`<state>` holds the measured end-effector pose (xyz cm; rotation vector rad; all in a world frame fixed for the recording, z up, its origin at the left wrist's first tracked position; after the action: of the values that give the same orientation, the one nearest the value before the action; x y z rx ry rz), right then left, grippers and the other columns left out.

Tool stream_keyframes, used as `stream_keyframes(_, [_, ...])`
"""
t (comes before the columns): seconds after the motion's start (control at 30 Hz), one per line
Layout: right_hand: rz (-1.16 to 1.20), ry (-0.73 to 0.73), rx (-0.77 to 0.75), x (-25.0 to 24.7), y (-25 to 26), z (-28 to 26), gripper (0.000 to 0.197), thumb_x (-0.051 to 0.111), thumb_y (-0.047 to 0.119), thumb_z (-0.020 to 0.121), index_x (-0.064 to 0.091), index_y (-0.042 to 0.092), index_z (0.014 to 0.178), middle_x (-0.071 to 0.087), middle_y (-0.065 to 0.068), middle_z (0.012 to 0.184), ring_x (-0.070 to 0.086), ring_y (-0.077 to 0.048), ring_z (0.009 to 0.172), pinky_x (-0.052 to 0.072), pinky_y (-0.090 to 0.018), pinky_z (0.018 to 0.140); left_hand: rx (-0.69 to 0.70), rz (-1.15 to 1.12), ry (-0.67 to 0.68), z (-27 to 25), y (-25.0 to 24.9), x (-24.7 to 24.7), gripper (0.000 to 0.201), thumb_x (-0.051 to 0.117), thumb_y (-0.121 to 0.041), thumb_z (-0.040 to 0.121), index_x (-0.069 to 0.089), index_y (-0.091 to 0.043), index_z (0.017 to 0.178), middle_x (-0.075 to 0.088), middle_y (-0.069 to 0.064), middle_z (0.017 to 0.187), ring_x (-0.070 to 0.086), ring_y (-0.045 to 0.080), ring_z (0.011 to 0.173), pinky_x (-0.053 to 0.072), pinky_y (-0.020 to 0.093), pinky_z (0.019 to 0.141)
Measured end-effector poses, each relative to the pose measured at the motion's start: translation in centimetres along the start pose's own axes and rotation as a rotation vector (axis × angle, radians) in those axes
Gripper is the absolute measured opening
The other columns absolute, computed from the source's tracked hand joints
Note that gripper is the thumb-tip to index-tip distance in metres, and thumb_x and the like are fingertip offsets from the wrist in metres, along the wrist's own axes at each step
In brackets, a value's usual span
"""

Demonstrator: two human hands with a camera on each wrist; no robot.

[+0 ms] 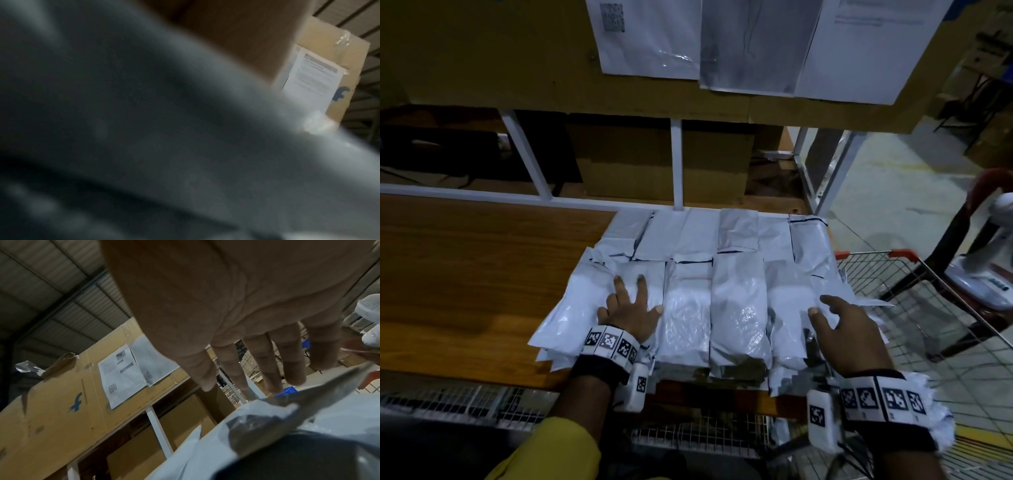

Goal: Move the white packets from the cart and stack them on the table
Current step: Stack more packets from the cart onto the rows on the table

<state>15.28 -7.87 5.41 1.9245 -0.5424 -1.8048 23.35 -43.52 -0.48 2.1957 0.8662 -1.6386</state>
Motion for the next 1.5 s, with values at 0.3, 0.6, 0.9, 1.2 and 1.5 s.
stream_keyframes(0.3, [0.024,-0.007,-0.022,-1.1,-0.3,-0.6,0.045,0.056,0.04,0.098,0.057,0.02,0.138,0.059,-0.014,0.134,0.054,-0.032,0.122,0.043,-0.044,0.104,0.055,-0.069,-0.124,-1.5,-0.3,-3.9,0.073,0.041,-0.067,0.095,0.02,-0.034,0.156,0.009,0.011,0.166,0.021,0.039,0.145,0.021,0.056,0.114])
stream_keyframes(0.6, [0.075,-0.051,-0.088,-6.3,-5.0,-1.6,0.044,0.059,0.034,0.097,0.06,0.012,0.135,0.061,-0.012,0.135,0.053,-0.03,0.127,0.043,-0.044,0.106,0.249,-0.295,-0.331,-9.6,-9.7,-8.5,0.065,0.048,-0.062,0.095,0.035,-0.034,0.153,0.025,0.005,0.163,0.019,0.032,0.146,0.019,0.052,0.115])
stream_keyframes(0.9, [0.105,-0.161,0.035,-13.9,-17.4,-3.1,0.043,0.059,0.034,0.098,0.06,0.014,0.135,0.06,-0.013,0.133,0.055,-0.033,0.121,0.045,-0.046,0.103,0.659,-0.39,-0.382,-18.5,-30.4,-6.8,0.054,0.053,-0.055,0.096,0.045,-0.037,0.146,0.034,-0.004,0.159,0.025,0.025,0.143,0.022,0.045,0.114])
stream_keyframes(1.2, [0.162,-0.284,0.231,-18.5,-27.4,-2.5,0.039,0.059,0.035,0.096,0.062,0.019,0.131,0.06,-0.015,0.125,0.058,-0.035,0.112,0.048,-0.043,0.095,0.895,-0.297,-0.262,-19.8,-48.1,-2.2,0.049,0.056,-0.053,0.093,0.051,-0.037,0.138,0.048,-0.003,0.148,0.034,0.029,0.136,0.031,0.048,0.112])
stream_keyframes(1.5, [0.076,-0.191,0.483,-14.4,-33.3,4.5,0.049,0.055,0.039,0.096,0.052,0.019,0.141,0.051,-0.014,0.137,0.049,-0.036,0.126,0.043,-0.046,0.105,0.931,0.161,-0.043,-9.5,-62.9,4.7,0.053,0.056,-0.055,0.093,0.054,-0.031,0.139,0.056,-0.001,0.143,0.044,0.034,0.132,0.031,0.045,0.11])
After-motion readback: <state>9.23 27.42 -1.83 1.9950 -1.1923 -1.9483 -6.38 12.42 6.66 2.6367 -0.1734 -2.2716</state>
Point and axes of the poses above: each hand's wrist, its own z-axis towards the middle knuckle, its own x-axis out of the palm, y = z × x, the point moved 3 cm from there along z, towards the middle knuckle
